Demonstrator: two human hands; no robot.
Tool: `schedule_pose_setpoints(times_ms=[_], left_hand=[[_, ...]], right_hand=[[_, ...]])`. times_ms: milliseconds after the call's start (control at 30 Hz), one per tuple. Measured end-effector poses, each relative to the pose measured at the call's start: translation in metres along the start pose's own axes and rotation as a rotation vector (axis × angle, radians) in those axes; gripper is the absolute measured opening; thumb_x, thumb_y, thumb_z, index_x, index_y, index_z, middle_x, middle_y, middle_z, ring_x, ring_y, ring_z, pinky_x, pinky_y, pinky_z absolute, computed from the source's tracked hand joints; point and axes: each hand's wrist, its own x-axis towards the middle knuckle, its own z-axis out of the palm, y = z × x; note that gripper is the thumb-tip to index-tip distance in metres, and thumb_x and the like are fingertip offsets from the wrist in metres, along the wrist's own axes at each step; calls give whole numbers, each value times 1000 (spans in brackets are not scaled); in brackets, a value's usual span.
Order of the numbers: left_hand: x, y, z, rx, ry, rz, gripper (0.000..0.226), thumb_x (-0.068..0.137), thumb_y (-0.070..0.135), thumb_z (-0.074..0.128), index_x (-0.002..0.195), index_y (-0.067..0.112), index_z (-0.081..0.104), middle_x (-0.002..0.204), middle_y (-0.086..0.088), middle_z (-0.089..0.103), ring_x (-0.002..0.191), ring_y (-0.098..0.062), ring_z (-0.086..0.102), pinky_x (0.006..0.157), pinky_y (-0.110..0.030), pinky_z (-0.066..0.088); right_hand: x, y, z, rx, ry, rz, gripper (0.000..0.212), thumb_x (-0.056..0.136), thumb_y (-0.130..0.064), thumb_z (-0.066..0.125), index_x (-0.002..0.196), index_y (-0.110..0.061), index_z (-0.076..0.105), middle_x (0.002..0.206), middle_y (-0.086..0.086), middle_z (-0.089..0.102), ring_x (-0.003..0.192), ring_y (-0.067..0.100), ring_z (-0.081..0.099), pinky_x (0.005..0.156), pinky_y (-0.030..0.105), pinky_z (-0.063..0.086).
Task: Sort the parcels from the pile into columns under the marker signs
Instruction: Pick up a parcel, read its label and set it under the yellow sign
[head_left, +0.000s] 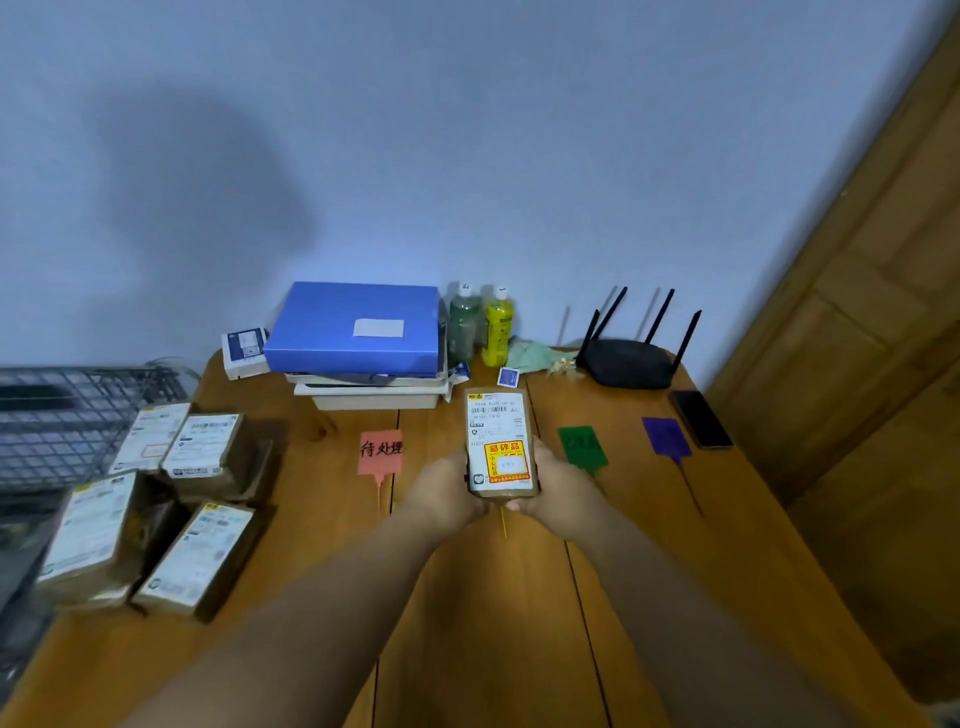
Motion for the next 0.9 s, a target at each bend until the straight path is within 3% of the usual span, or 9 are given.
schedule_pose_setpoints(times_ms=[100, 200, 333, 433, 533, 600, 733, 833, 900], left_hand=[[9, -16, 23, -47, -56, -63, 53, 79, 8, 74, 126, 23, 55, 112, 7, 67, 97, -7, 59, 74, -16, 43], [17, -32, 43, -85, -110, -123, 58, 81, 3, 71, 131, 23, 51, 105, 12, 63, 91, -1, 55, 60, -9, 43], [33, -49, 71, -153, -167, -222, 59, 81, -2, 69, 131, 22, 51, 107, 8, 65, 98, -10, 63, 78, -23, 57], [40, -61, 87, -201, -203, -273, 61, 82, -3, 67, 134, 22, 48, 107, 8, 62, 96, -8, 61, 64, -14, 54], [43, -71, 99, -173, -212, -307, 67, 79, 1, 71, 138, 23, 46, 116, 5, 64, 104, -11, 62, 81, -24, 57], [43, -75, 103, -148, -221, -322, 67, 79, 5, 72, 137, 25, 46, 119, 5, 64, 104, -10, 60, 82, -23, 53], [46, -83, 110, -123, -235, -333, 62, 80, 6, 71, 134, 25, 48, 120, 5, 64, 101, -8, 58, 76, -16, 47], [47, -84, 111, -84, -247, -355, 69, 77, 9, 74, 138, 27, 45, 119, 6, 63, 109, -13, 59, 92, -29, 51], [48, -83, 108, -43, -276, -358, 79, 77, 10, 76, 144, 25, 36, 126, 3, 60, 118, -17, 56, 98, -33, 49]], right_hand=[[7, 24, 18, 14, -46, 67, 76, 78, -16, 78, 141, -31, 38, 120, -12, 64, 106, 7, 60, 85, 24, 47], [14, 44, 34, 50, -78, 131, 73, 77, -12, 78, 138, -30, 42, 119, -12, 64, 100, 4, 57, 82, 21, 44], [28, 70, 50, 46, -127, 216, 67, 76, -8, 79, 132, -27, 48, 119, -7, 65, 104, 8, 58, 82, 22, 44], [36, 88, 65, 43, -161, 257, 65, 75, -6, 79, 131, -23, 50, 114, -6, 65, 98, 8, 58, 76, 19, 44], [42, 100, 75, 50, -202, 276, 58, 80, -1, 73, 129, -20, 51, 105, -6, 61, 86, 5, 57, 56, 9, 41], [44, 103, 81, 52, -215, 277, 54, 82, -2, 71, 128, -21, 50, 99, -8, 58, 78, 1, 55, 48, 9, 40], [46, 106, 91, 59, -201, 289, 52, 83, -6, 70, 128, -23, 50, 96, -10, 59, 71, -3, 53, 44, 7, 39], [47, 108, 93, 55, -194, 336, 54, 82, -7, 71, 129, -20, 49, 88, -12, 58, 68, -4, 52, 46, 9, 38], [45, 106, 89, 24, -217, 358, 68, 79, -7, 75, 138, -19, 43, 95, -12, 59, 80, 0, 57, 55, 10, 43]])
